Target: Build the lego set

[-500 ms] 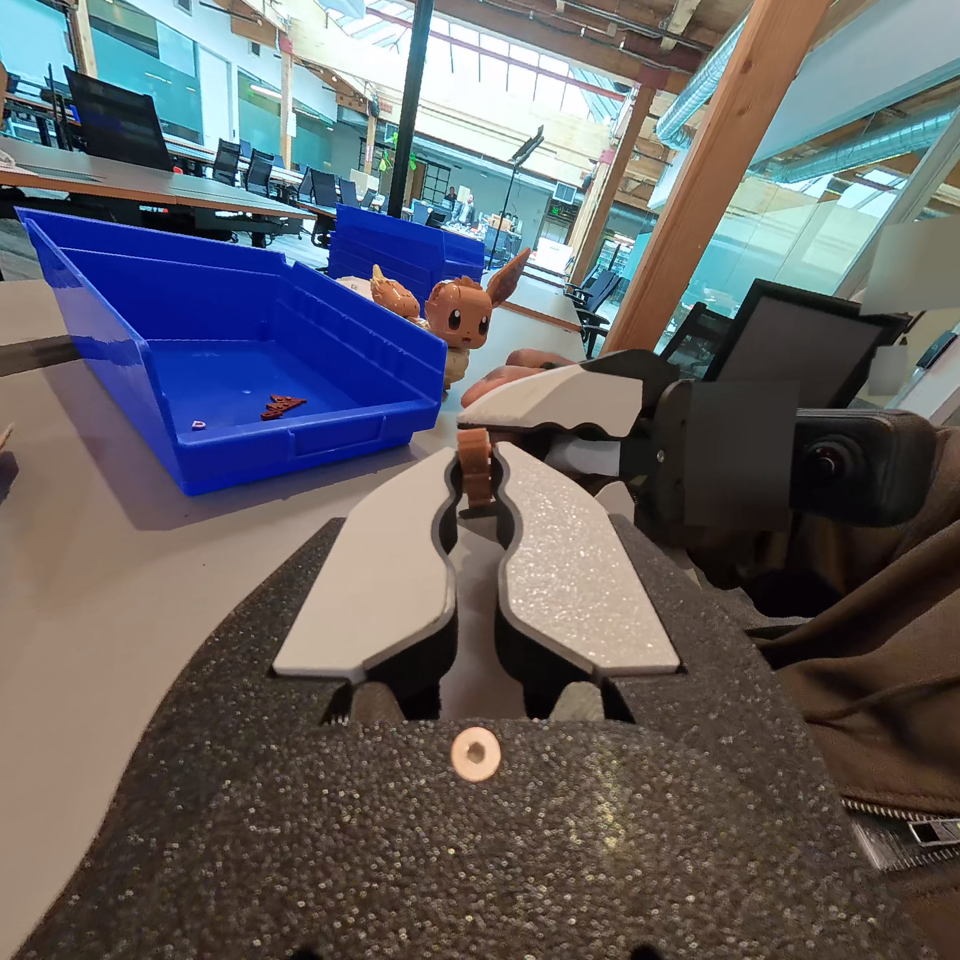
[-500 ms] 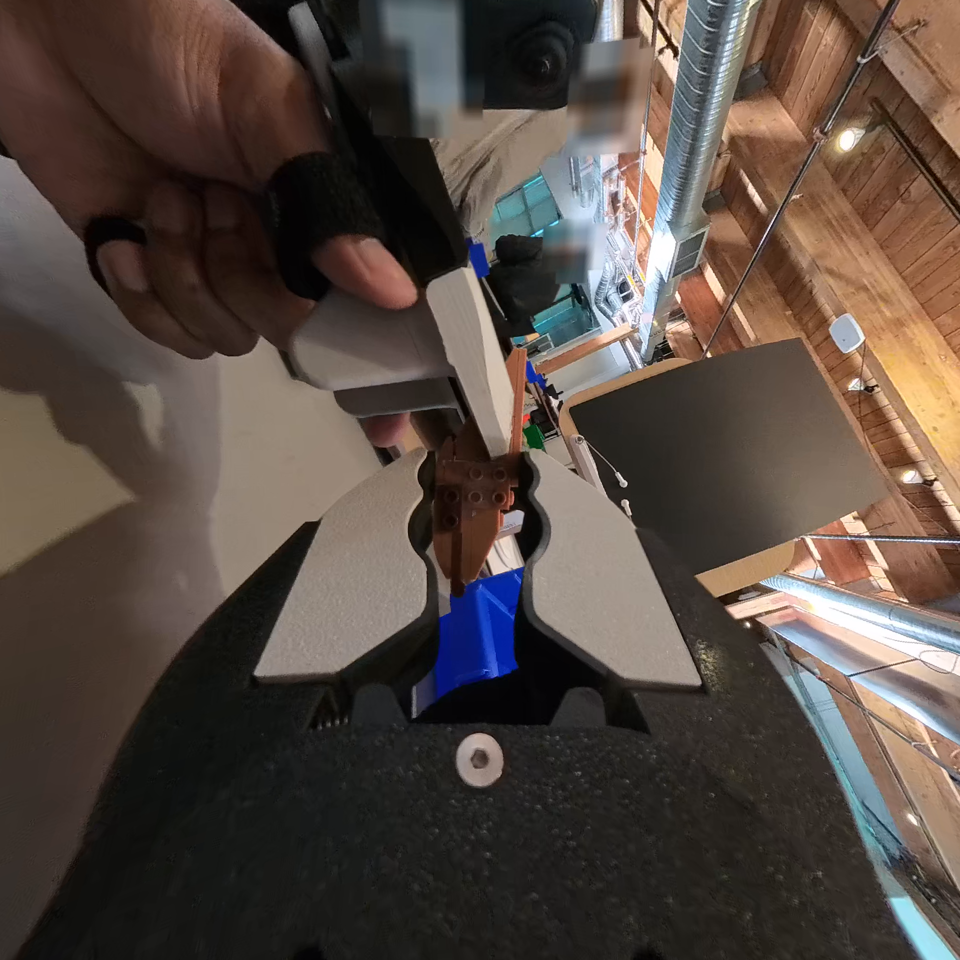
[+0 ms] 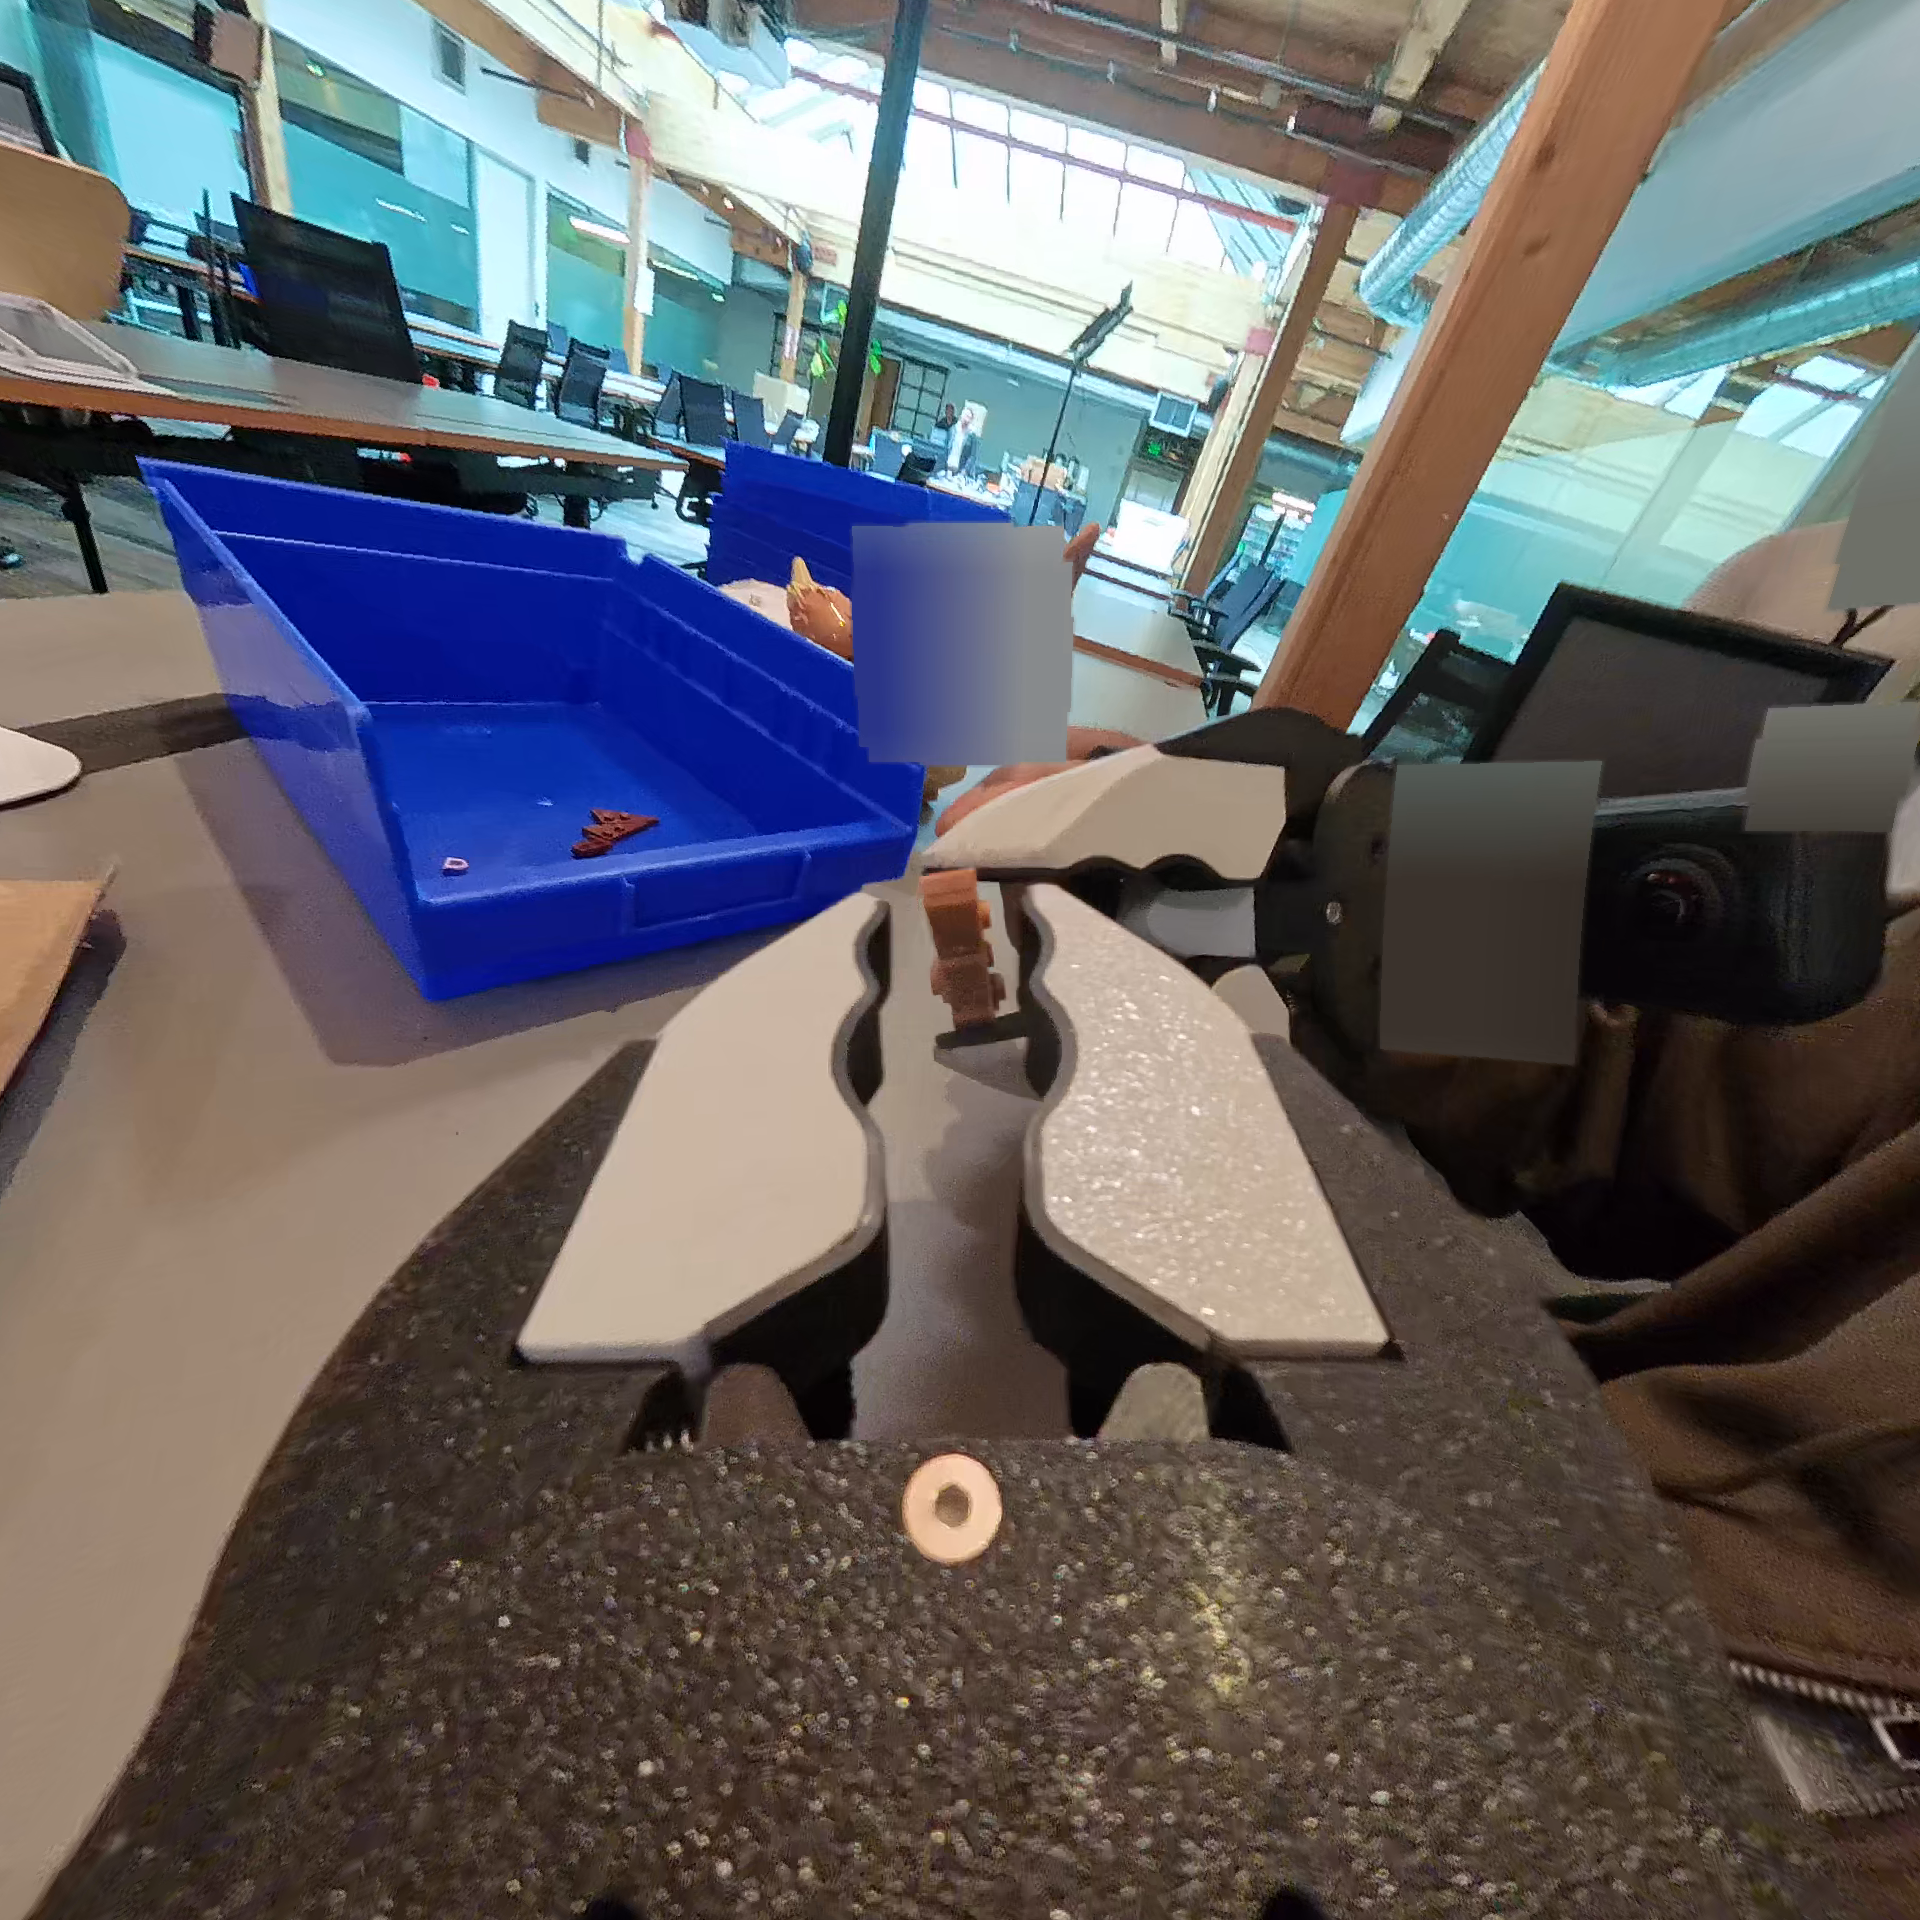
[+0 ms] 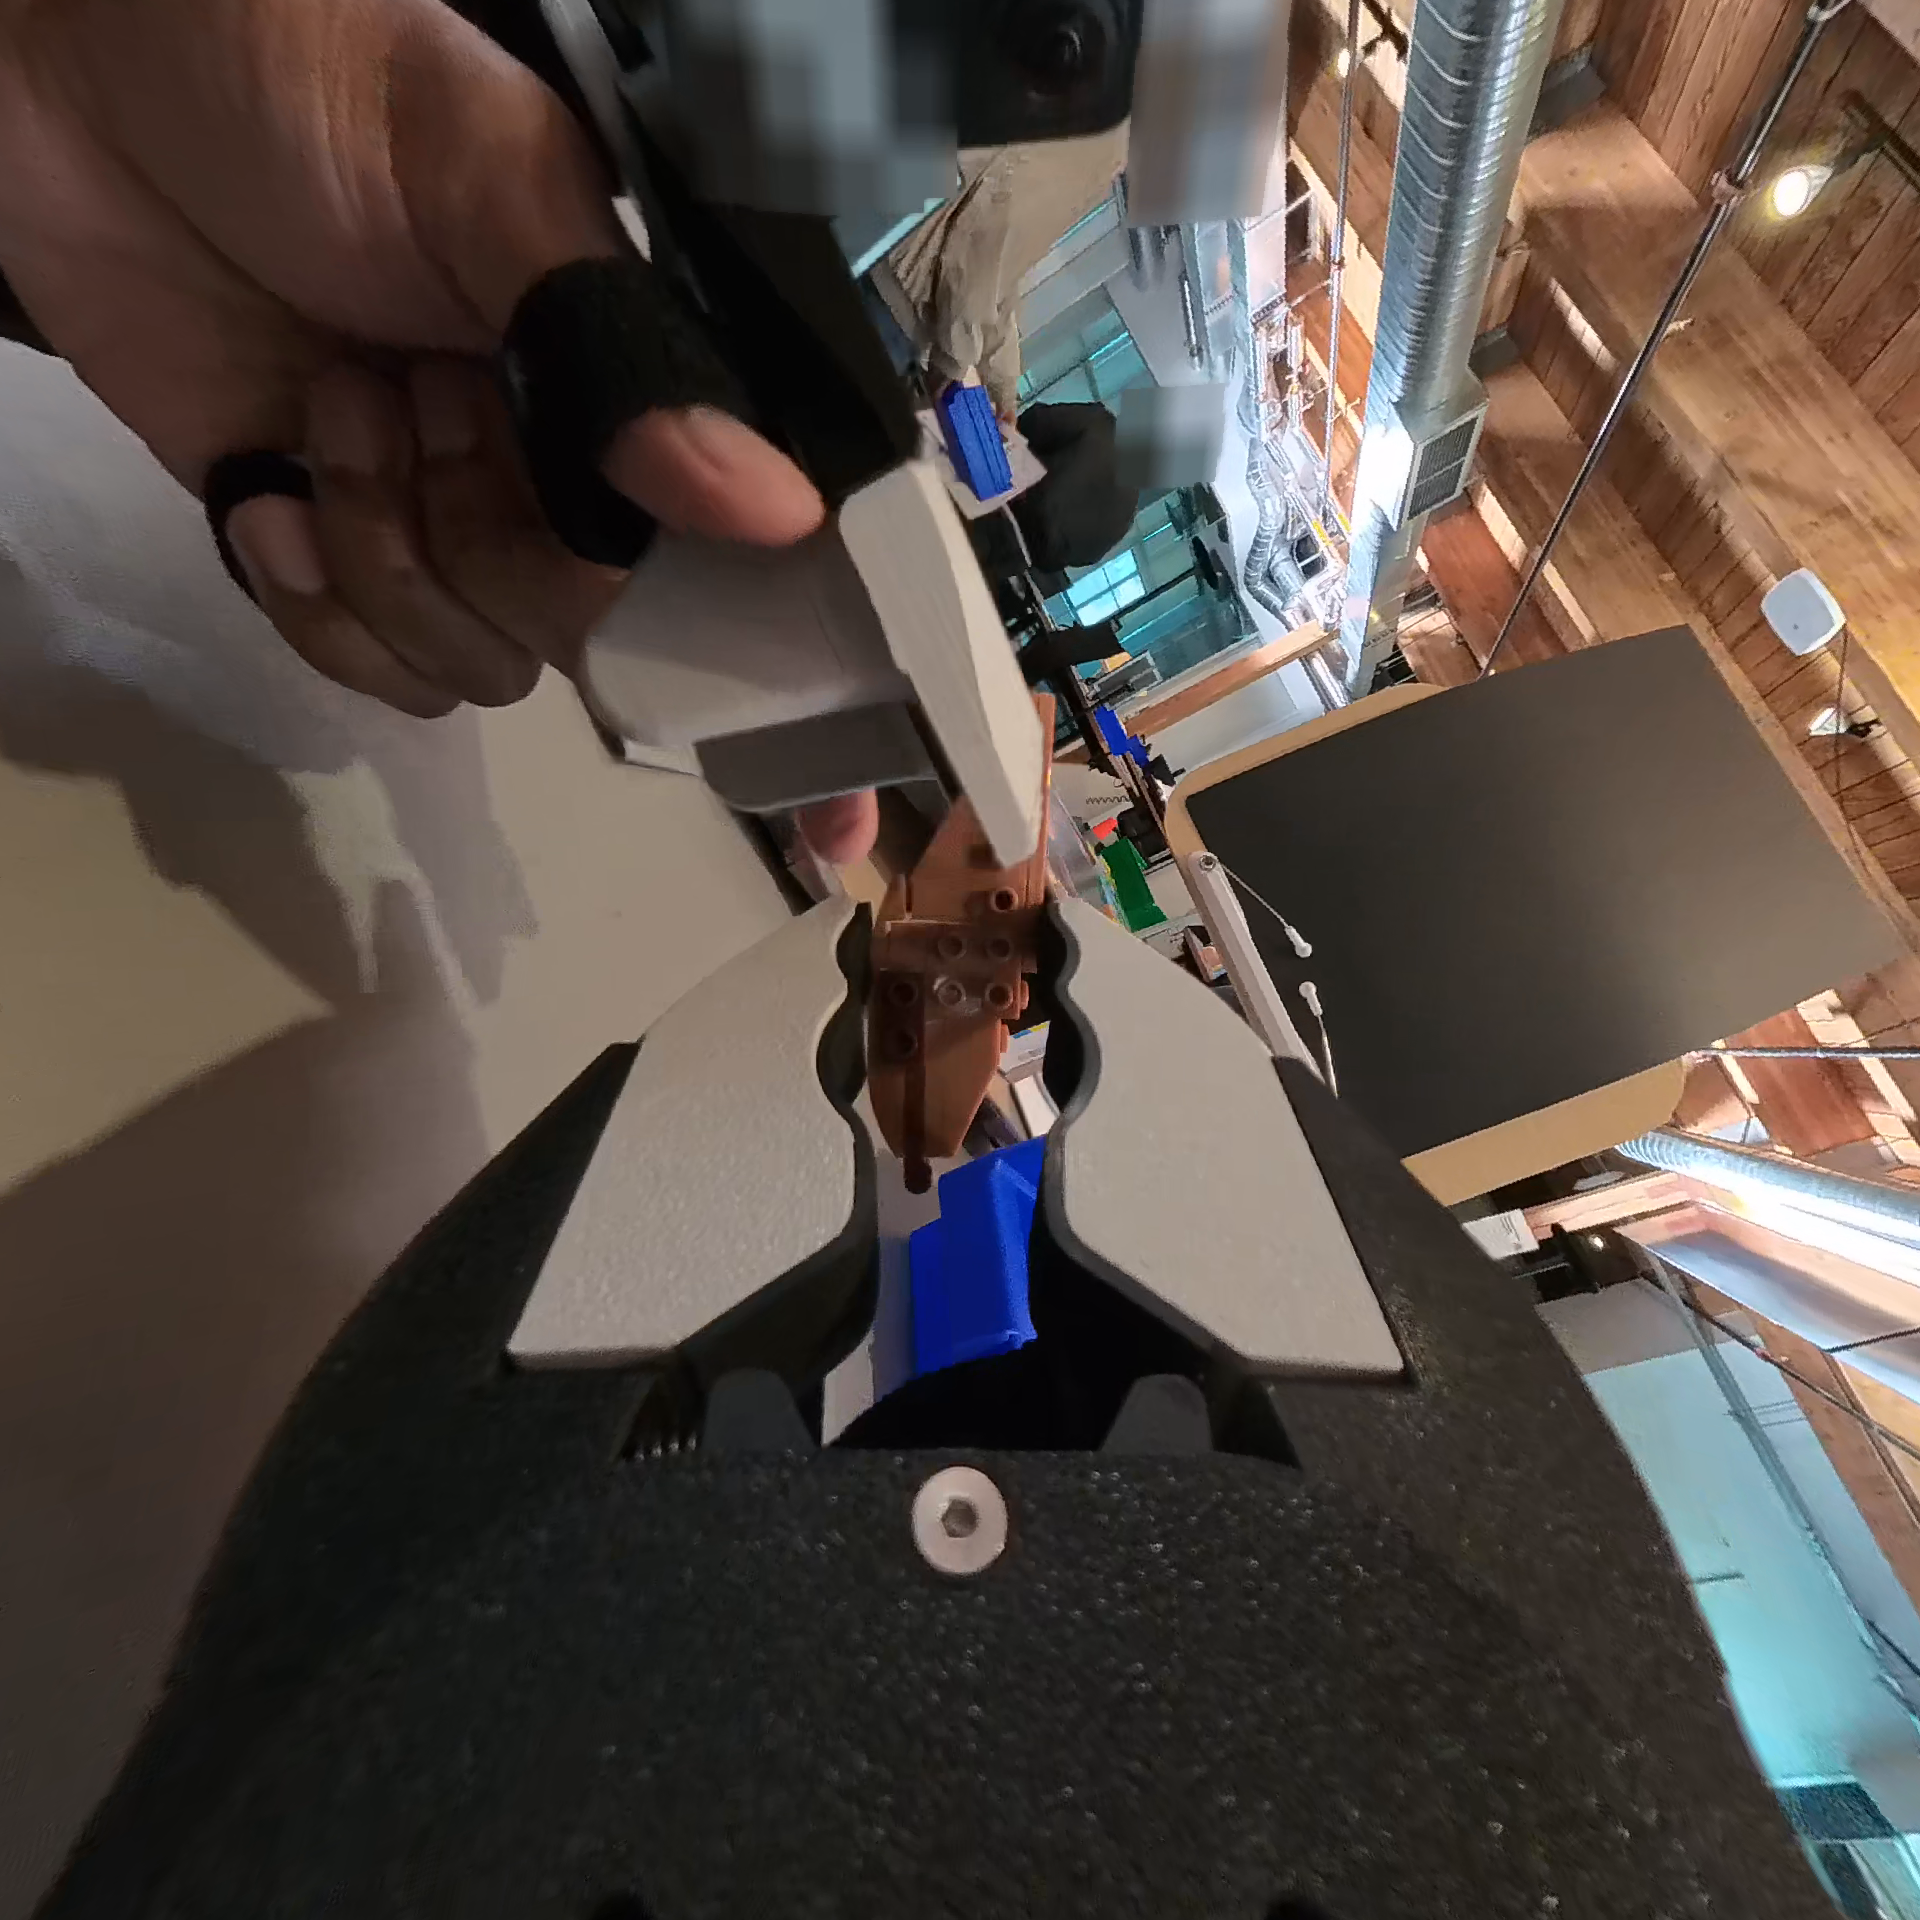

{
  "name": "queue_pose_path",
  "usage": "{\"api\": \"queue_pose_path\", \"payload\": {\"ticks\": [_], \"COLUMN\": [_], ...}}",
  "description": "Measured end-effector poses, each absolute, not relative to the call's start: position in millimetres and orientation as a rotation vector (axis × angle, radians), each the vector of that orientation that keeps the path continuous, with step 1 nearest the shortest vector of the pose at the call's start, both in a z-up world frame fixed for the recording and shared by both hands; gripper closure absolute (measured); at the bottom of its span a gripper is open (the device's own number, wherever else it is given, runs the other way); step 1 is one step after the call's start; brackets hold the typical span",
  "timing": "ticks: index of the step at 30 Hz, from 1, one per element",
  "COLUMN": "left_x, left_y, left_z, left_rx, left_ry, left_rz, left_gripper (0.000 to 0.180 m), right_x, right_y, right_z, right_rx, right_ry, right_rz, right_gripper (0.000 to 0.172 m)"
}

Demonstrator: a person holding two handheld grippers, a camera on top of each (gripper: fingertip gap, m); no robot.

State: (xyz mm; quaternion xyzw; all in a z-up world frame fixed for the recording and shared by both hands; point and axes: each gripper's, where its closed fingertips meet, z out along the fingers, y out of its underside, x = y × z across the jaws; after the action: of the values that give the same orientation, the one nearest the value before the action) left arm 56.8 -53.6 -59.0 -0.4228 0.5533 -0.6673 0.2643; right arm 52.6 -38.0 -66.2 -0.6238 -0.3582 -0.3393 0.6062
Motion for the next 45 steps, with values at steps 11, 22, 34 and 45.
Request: {"api": "queue_pose_path", "payload": {"ticks": [11, 22, 34, 45], "left_x": [47, 36, 22, 20], "left_y": [-55, -69, -83, -86], "left_z": [-40, -42, -43, -47], "left_rx": [-1.027, -0.688, -0.506, -0.486], "left_ry": [1.418, 1.567, 1.635, 1.667], "left_rz": [-1.981, -1.626, -1.622, -1.624], "left_gripper": [0.140, 0.150, 0.158, 0.164], "right_x": [53, 36, 18, 17], "right_y": [-47, -56, -64, -66], "right_z": [-41, -39, -42, -43], "right_rx": [-1.399, -1.355, -1.321, -1.310], "right_ry": [-0.598, -0.638, -0.750, -0.790], "right_rz": [-0.346, -0.127, -0.074, -0.151], "right_gripper": [0.142, 0.142, 0.142, 0.142]}}
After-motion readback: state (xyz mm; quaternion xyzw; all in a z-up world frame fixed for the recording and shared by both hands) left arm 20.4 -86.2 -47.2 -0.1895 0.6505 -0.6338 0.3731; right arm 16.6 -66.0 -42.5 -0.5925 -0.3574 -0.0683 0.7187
